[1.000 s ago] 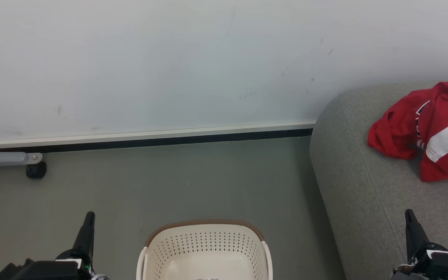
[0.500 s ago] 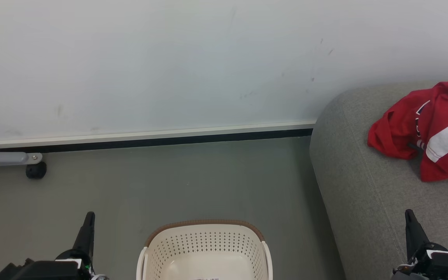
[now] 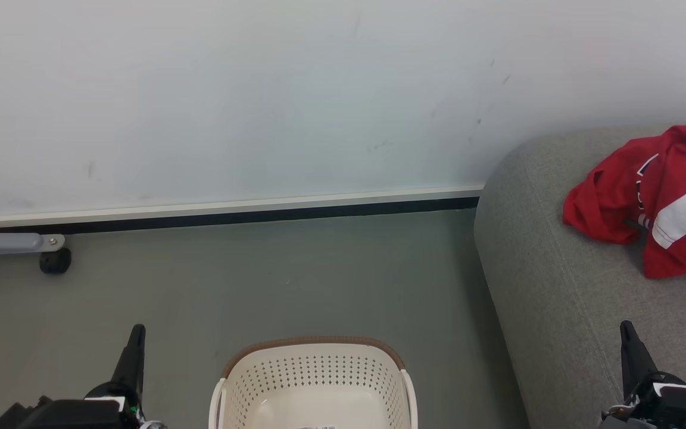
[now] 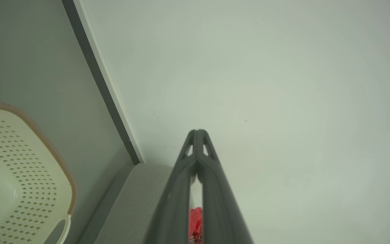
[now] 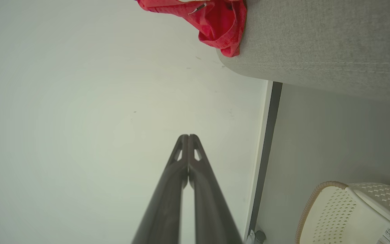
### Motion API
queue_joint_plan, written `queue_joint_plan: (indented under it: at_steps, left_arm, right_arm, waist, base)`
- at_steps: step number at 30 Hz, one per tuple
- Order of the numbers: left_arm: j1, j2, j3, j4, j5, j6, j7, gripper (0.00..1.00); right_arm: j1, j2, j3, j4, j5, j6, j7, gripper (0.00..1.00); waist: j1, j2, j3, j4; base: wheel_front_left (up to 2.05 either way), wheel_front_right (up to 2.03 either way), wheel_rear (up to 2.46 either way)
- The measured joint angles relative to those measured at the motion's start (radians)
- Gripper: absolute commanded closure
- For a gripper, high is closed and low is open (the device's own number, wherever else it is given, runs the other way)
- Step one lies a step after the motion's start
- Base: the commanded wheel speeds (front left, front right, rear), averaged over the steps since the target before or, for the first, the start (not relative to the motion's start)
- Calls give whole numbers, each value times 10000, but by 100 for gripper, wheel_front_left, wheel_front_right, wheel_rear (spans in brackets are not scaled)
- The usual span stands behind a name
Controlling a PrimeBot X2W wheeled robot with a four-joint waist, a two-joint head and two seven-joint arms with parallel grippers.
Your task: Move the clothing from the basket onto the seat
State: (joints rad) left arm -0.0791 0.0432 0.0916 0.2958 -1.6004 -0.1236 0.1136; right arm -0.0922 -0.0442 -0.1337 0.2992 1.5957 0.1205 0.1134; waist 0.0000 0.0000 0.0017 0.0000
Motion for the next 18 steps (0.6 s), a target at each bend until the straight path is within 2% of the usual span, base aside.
queue_joint_plan:
  at_steps: [18]
  left_arm:
    - [0,0,-2,0,-2,0,0,100]
  right_arm:
    - [0,2,2,0,2,0,0,100]
  waist:
    - [0,0,0,0]
  base:
    - [0,0,0]
